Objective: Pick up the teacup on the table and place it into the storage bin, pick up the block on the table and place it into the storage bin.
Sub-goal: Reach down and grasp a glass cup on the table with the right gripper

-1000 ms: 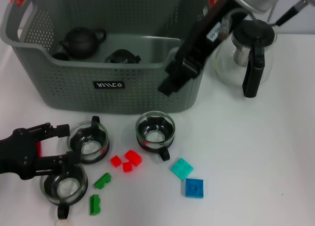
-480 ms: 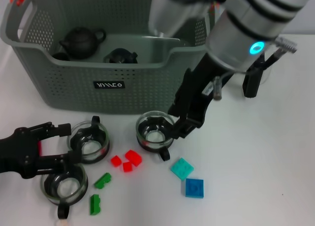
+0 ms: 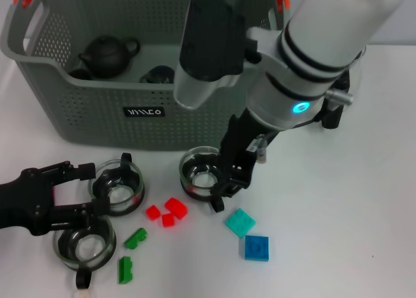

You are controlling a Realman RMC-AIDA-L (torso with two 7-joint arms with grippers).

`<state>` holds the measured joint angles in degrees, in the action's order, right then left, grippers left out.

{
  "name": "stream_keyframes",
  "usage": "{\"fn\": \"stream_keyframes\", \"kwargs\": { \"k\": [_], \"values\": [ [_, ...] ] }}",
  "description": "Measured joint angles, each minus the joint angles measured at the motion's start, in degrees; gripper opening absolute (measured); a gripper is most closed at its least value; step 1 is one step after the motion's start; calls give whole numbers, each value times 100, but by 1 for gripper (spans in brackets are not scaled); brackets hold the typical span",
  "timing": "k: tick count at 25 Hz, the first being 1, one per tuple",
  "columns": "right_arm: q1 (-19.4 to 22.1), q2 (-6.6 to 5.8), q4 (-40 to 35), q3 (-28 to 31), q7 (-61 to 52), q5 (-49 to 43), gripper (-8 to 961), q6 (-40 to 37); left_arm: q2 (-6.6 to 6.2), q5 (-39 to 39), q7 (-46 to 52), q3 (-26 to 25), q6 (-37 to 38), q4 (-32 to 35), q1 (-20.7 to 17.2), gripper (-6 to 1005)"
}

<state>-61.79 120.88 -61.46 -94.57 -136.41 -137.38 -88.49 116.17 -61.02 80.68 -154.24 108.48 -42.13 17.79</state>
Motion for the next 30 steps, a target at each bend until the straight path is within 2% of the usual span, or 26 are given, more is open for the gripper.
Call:
{"fn": "stream_keyframes", "kwargs": {
  "k": [8,21,30],
  "values": [
    [-52,6,298,-187,-335,215,485,489,18,-20,0,0,-3,3,7,904],
    [-60,12,332,-1565,-52,216,484,1410,27,-25,-50,-1,-2,12,14,905],
    [-187,39,850,-1593,-159,256,485,1913,28,-24,-53,-15,-7,12,14,905]
  ]
}}
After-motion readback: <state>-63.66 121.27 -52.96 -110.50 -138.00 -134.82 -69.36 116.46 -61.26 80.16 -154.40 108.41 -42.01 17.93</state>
